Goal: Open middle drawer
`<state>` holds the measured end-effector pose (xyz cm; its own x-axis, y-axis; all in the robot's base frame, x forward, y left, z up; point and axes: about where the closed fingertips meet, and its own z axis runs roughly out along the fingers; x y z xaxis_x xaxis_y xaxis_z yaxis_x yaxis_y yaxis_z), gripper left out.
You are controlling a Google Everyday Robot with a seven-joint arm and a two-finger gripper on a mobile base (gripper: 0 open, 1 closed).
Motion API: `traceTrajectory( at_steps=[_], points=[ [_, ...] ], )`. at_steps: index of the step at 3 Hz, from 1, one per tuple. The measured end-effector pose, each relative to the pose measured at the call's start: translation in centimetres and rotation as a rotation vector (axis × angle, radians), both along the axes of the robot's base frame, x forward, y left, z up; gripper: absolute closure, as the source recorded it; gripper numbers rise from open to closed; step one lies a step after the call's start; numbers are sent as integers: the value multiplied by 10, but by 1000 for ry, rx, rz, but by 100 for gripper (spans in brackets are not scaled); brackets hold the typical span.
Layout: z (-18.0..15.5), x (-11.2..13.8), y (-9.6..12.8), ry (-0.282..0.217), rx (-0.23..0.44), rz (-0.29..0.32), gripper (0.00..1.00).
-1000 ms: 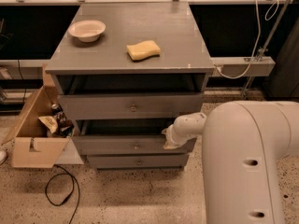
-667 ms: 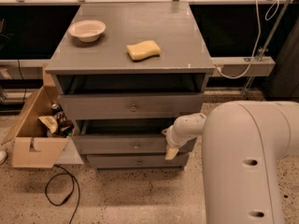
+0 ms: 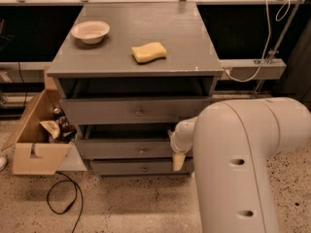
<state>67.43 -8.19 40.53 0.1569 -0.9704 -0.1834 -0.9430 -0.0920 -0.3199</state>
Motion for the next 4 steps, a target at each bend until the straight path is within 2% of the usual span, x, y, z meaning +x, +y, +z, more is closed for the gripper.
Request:
traceTrajectory(
  at_steps=[1, 2, 4],
  points=[
    [-15, 4, 9, 76, -55, 30, 4],
    [-16, 3, 9, 137, -80, 45, 27],
    [-5, -30, 1, 236, -106, 31, 72]
  ],
)
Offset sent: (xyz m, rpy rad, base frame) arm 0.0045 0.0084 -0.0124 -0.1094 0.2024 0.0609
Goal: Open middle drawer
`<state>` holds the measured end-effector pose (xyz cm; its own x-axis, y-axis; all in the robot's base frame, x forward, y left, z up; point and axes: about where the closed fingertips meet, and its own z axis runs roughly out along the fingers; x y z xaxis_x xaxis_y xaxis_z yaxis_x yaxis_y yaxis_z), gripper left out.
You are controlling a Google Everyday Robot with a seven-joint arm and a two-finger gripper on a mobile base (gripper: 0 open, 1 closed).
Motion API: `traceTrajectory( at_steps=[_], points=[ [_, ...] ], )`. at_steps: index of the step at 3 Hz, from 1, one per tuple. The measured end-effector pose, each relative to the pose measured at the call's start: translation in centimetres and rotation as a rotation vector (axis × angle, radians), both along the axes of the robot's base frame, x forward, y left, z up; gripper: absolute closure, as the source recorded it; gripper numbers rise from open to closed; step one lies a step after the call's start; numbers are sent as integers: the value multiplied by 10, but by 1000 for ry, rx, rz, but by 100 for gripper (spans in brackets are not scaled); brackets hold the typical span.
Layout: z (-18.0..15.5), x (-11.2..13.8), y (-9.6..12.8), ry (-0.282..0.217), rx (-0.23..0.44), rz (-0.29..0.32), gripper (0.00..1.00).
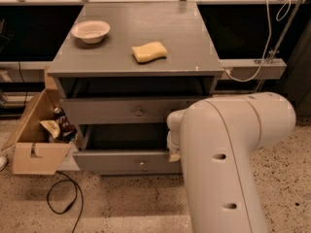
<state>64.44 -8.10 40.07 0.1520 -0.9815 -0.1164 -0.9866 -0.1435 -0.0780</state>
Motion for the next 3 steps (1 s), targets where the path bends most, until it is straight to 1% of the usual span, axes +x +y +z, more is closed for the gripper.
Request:
traceTrajectory(
  at_steps=[1, 2, 3],
  points=[
    [-1, -26, -10, 43, 19, -39, 96],
    [-1, -25, -6, 43, 19, -39, 0],
    [-1, -25, -6, 44, 19, -39, 0]
  ],
)
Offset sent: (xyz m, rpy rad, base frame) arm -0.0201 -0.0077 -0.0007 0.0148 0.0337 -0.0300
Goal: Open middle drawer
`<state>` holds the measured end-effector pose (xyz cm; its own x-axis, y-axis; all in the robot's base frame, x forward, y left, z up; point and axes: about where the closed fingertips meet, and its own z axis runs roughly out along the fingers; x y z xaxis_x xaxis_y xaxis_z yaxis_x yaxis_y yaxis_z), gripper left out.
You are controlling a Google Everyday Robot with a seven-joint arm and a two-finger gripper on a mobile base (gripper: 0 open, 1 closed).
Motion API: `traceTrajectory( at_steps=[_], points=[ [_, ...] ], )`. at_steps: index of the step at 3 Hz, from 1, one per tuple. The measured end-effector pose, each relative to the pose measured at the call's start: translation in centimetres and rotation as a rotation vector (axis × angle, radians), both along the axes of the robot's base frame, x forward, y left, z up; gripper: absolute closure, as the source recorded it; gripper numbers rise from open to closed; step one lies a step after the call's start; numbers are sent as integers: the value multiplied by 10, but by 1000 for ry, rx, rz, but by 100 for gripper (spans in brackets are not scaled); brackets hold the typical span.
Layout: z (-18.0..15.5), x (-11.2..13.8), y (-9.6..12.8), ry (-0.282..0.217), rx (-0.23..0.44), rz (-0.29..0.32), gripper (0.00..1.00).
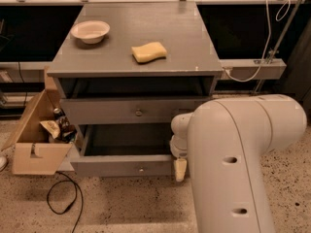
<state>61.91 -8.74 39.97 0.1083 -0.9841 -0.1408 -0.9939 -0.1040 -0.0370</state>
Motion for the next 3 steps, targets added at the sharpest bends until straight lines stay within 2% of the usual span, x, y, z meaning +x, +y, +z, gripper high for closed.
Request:
traceTrajectory(
  at_steps=[1, 2, 3],
  points=[
    [-4, -17, -2, 37, -2, -9, 0],
    [2, -37, -5, 37, -9, -57, 0],
    [5, -66, -11, 58, -11, -116, 14]
  ],
)
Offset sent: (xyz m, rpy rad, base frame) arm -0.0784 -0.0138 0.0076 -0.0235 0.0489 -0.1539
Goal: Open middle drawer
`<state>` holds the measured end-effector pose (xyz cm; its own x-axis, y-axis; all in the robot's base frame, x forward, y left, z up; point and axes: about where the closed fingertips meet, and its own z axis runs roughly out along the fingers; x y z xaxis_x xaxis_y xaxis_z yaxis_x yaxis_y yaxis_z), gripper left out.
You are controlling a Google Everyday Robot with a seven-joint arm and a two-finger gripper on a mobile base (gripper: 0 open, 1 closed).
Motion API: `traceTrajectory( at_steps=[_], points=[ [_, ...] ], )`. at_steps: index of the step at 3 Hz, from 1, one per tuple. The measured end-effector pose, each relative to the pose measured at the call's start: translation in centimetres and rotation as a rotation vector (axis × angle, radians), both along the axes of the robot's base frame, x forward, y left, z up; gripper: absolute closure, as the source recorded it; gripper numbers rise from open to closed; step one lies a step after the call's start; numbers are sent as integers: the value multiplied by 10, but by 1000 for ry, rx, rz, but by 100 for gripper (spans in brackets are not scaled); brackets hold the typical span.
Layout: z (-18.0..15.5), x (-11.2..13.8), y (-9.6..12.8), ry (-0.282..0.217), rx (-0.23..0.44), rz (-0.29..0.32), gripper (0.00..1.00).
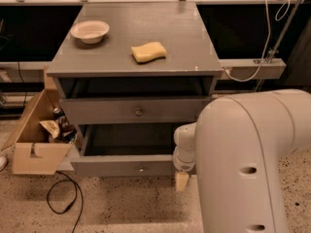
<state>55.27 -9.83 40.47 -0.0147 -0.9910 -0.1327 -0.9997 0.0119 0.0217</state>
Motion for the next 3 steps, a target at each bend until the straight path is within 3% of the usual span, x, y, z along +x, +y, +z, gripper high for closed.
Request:
traceTrajectory(
  at_steps=[1, 2, 3],
  points=[
    [-7, -24, -7, 46, 3, -44, 37],
    [0, -23, -6, 46, 4, -44, 68],
    [3, -23, -7, 46, 4, -45, 92]
  ],
)
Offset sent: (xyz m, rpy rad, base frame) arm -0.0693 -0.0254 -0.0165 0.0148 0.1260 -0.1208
